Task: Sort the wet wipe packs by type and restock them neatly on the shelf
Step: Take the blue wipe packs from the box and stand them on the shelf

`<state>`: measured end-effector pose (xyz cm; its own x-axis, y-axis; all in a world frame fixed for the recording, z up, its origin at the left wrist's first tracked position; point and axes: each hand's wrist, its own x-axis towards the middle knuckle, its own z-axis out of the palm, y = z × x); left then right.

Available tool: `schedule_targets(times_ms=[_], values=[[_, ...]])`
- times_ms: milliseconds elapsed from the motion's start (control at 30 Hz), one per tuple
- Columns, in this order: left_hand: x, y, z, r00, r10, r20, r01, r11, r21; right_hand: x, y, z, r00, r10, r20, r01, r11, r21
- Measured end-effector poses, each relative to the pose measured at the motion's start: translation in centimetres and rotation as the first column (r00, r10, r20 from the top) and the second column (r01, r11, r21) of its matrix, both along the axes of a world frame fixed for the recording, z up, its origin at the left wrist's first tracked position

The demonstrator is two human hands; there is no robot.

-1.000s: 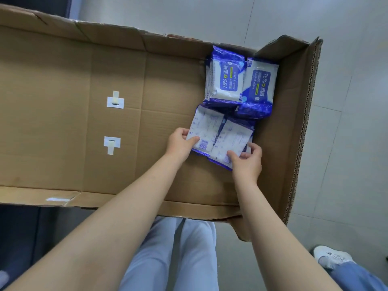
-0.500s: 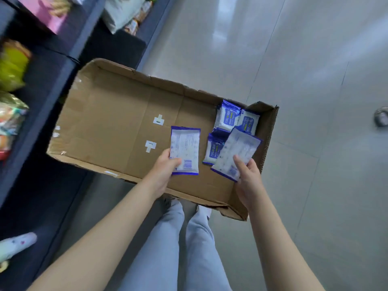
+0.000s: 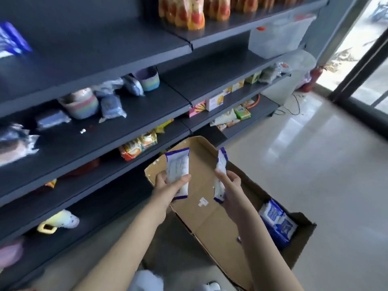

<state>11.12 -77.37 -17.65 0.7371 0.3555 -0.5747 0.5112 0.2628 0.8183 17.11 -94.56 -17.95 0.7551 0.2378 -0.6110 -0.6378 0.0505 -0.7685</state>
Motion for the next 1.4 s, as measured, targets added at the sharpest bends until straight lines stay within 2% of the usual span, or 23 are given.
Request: schedule_targets(times_ms=[100, 200, 333, 467, 633, 833, 933, 1033, 1267, 1400], values=[[-1.4, 6.5, 2.9, 0.985, 0.166, 0.046, -0.159, 0.98, -0.116, 0.9, 6.3, 2.9, 0.992, 0.124, -0.03, -0.117, 0.978, 0.175], [-2.9, 14.0, 5.2, 0.954, 0.289, 0.08, -0.256, 0.925, -0.281, 0.9, 13.2, 5.3, 0.987, 0.157, -0.02, -0.132, 0.888, 0.44], [-4.9, 23.9, 8.0, 0.927, 0.359, 0.111, -0.29, 0.87, -0.398, 0.4, 23.0, 8.1, 0.975, 0.223, 0.019, -0.199, 0.822, 0.533], [-6.5, 32.2, 10.4, 0.912, 0.363, 0.189, -0.26, 0.871, -0.418, -0.2, 31.4, 10.8, 0.961, 0.248, 0.122, -0.276, 0.818, 0.505], [-7.2, 39.4, 12.9, 0.897, 0.33, 0.293, -0.197, 0.894, -0.403, 0.3, 38.3, 12.5, 0.917, 0.296, 0.266, -0.379, 0.856, 0.352], [-5.7, 46.0, 15.0, 0.865, 0.345, 0.364, -0.212, 0.909, -0.358, 3.4, 45.4, 14.4, 0.862, 0.283, 0.422, -0.401, 0.889, 0.223], [-3.9, 48.9, 15.5, 0.869, 0.35, 0.349, -0.252, 0.921, -0.297, 6.1, 49.0, 14.9, 0.849, 0.244, 0.469, -0.384, 0.894, 0.231], [-1.5, 51.8, 15.8, 0.871, 0.351, 0.344, -0.303, 0.934, -0.188, 9.2, 52.4, 15.5, 0.861, 0.242, 0.447, -0.396, 0.871, 0.292], [4.7, 57.7, 15.0, 0.853, 0.408, 0.325, -0.431, 0.903, -0.002, 18.1, 59.0, 15.5, 0.867, 0.278, 0.414, -0.399, 0.885, 0.24], [8.1, 59.6, 14.8, 0.827, 0.432, 0.361, -0.507, 0.85, 0.145, 22.2, 61.3, 14.8, 0.801, 0.333, 0.498, -0.462, 0.872, 0.16]])
